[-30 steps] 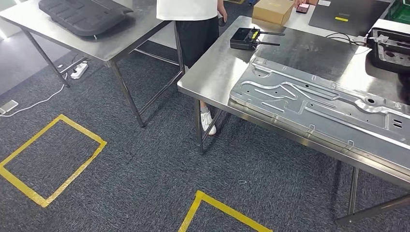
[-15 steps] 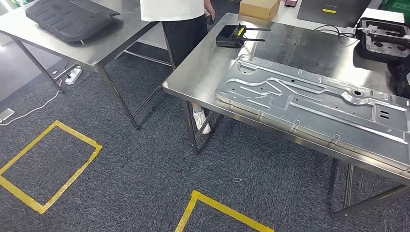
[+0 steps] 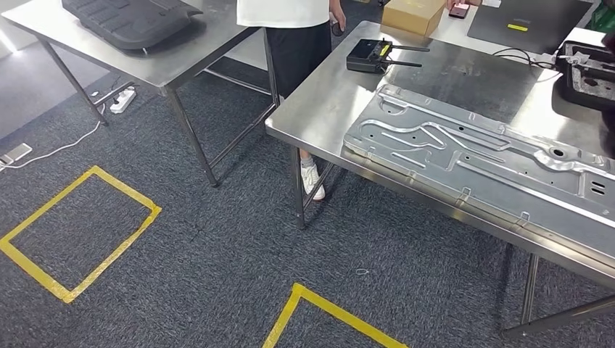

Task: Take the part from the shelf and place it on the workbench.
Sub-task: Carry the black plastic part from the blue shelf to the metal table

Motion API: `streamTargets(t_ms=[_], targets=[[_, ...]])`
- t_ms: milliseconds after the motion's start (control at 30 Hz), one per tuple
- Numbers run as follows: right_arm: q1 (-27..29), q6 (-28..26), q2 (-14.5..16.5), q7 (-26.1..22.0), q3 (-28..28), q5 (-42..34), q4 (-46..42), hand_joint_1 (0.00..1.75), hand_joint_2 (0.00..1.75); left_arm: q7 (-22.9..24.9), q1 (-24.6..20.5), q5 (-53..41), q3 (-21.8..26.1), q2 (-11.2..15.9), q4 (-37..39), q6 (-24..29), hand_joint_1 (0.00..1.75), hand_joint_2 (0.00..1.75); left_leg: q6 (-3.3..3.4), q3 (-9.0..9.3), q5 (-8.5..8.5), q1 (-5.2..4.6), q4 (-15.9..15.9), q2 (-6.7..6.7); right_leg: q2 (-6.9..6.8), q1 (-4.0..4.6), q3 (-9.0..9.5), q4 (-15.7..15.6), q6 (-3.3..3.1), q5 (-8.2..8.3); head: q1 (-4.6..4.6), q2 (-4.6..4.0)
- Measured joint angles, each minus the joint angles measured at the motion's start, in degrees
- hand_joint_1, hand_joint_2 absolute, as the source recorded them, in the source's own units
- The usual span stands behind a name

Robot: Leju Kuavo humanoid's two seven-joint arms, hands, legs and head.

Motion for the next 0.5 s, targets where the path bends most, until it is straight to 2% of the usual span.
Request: streamTargets(t_ms=[67,100,133,167,233,267,300,367,433,500], targets=[[0.2,-0.6,-0.3,0.0,0.8,-0.3,-0.2,1.75,1.75,0.1,0.0,0.0,0.0,0.0,0.0,0.0,0.0,1.75,0.09,0.03,0.0,0.05,0.0,-0.01,0.67,0.0,-3.9,8.3,0.45,-3.53,-0.01,0.0],[0.3,-1.0,-0.5,0.0,1.2,-0.5,-0.2,1.75,1.75,0.2,0.0,0.0,0.0,0.0,0.0,0.0,0.0,1.75,0.09,0.07,-0.04,0.07,0.0,-0.01,0.76,-0.05,-5.2,10.9,0.66,-4.12,0.0,0.0],[0.5,-1.3,-0.6,0.0,1.6,-0.6,-0.4,1.75,1.75,0.2,0.0,0.1,0.0,0.0,0.0,0.0,0.0,1.75,0.06,0.14,-0.1,0.12,0.1,-0.03,0.76,-0.12,-5.44,11.2,0.86,-3.56,0.0,0.0],[0.5,-1.5,-0.8,0.0,1.9,-0.6,-0.5,1.75,1.75,0.3,0.0,0.2,0.0,0.0,0.0,0.0,0.0,1.75,-0.05,0.25,-0.2,0.21,0.1,-0.06,0.75,-0.24,-4.47,9.1,1.07,-1.97,0.01,0.0],[0.6,-1.9,-1.1,0.0,2.5,-0.6,-0.6,1.75,1.75,0.3,0.0,0.4,0.0,0.0,0.0,0.0,0.0,1.75,-0.58,0.43,-0.63,0.29,0.5,-0.17,0.72,-0.59,-0.22,0.5,1.6,2.03,0.01,0.0],[0.6,-2.0,-1.3,0.0,2.7,-0.5,-0.7,1.75,1.75,0.2,-0.1,0.4,0.0,0.1,0.0,0.0,0.0,1.75,-0.91,0.38,-0.88,0.25,0.8,-0.22,0.85,-0.66,1.51,-3.1,1.51,3.28,0.0,0.0],[0.6,-2.2,-1.5,0.0,3.1,-0.4,-0.8,1.75,1.75,0.2,-0.1,0.4,0.0,0.1,0.0,0.0,0.0,1.75,-1.2,0.29,-1.06,0.15,1.0,-0.25,0.99,-0.67,2.53,-5.3,1.21,3.82,-0.02,0.0],[0.7,-2.4,-1.8,0.0,3.9,0.0,-1.1,1.75,1.75,0.1,-0.1,0.4,0.0,0.2,0.0,0.0,0.0,1.75,-1.48,0.09,-1.22,0.08,1.1,-0.28,1.27,-0.49,2.6,-6.0,0.15,3.67,-0.07,0.0],[0.7,-2.4,-2.1,0.1,4.5,0.2,-1.2,1.75,1.75,0.0,0.0,0.4,0.0,0.2,0.0,0.0,0.0,1.75,-1.88,-0.3,-1.97,0.22,2.2,-0.33,1.2,-0.51,2.62,-6.0,-0.6,3.64,-0.09,0.0],[0.7,-2.4,-2.7,0.1,4.8,0.3,-1.3,1.75,1.75,0.0,-0.2,0.6,0.0,0.2,0.0,0.0,0.0,1.75,-2.55,-2.74,-4.77,0.45,7.6,-0.36,1.06,-0.59,2.72,-6.1,-1.2,3.64,-0.11,0.0]])
